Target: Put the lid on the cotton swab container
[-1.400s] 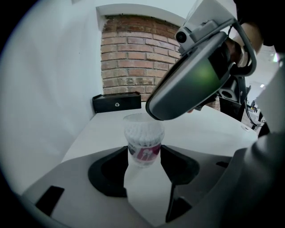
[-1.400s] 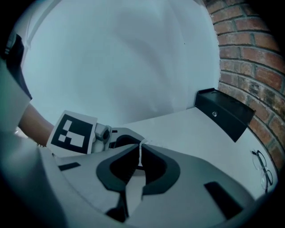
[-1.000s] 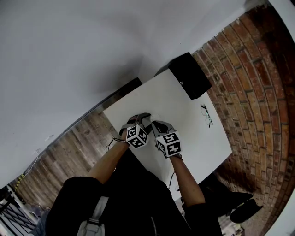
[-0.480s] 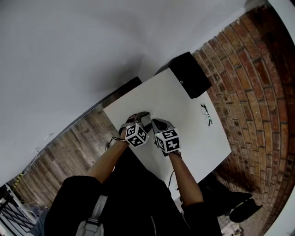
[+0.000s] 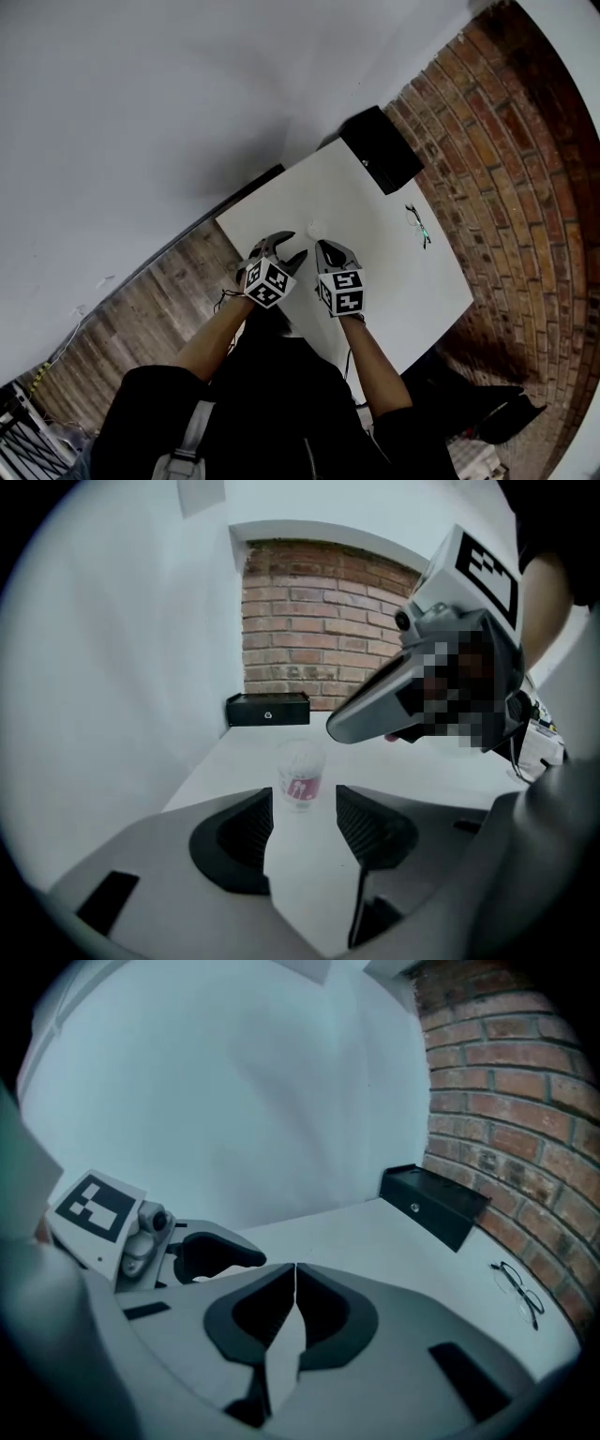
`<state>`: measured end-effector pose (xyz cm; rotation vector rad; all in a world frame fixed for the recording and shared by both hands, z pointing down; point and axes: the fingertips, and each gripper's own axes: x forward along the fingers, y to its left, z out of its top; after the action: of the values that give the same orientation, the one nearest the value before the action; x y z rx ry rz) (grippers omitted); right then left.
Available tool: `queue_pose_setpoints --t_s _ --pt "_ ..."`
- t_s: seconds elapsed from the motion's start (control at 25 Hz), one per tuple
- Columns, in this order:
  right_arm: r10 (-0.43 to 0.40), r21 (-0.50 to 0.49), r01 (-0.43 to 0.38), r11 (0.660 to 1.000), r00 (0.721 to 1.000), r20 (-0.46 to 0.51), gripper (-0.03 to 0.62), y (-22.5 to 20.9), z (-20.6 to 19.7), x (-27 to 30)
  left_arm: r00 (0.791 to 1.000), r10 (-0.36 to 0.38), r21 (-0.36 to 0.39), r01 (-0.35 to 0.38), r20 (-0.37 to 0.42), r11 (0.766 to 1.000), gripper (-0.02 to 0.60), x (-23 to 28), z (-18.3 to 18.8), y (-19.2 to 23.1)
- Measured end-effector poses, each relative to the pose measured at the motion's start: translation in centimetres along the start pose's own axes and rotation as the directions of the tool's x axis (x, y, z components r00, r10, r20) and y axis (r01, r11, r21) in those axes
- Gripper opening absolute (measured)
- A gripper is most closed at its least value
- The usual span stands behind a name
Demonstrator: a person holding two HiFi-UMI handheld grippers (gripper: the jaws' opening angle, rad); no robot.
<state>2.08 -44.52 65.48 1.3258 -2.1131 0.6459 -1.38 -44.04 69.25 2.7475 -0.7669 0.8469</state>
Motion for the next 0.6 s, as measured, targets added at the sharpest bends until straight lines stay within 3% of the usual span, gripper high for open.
queue_pose_setpoints --t_s 0.16,0.28,0.4,0.48,0.6 --pt "-0.059 0.048 0.055 0.997 0.995 0.086 0.025 0.3 -0.3 -3.6 0.995 0.085 -0.017 -0.084 0.054 0.996 0.174 -3.3 0.6 -0.6" --pt "-0.114 0.075 0.103 0.992 0.981 0.156 0.025 1.0 -0.7 -7.1 0.985 0.146 -0.045 -0.143 0.087 0.989 0.091 -6.2 1.2 -1.5" --pt "-0.175 0.11 0.153 0.982 0.956 0.234 0.025 1.7 -1.3 -10.8 0.98 0.175 -0.127 -0.162 0.092 0.979 0.032 -8.9 1.2 -3.1" --pt "-0.213 0.126 0.185 0.975 0.935 0.283 0.025 2.2 -1.8 -13.4 0.978 0.187 -0.165 -0.17 0.094 0.972 0.02 -10.6 1.4 -4.6" --pt "-0.239 0.158 0.196 0.968 0.916 0.324 0.023 3.0 -3.1 -16.9 0.974 0.195 -0.155 -0.176 0.116 0.972 0.018 -12.5 2.4 -7.6"
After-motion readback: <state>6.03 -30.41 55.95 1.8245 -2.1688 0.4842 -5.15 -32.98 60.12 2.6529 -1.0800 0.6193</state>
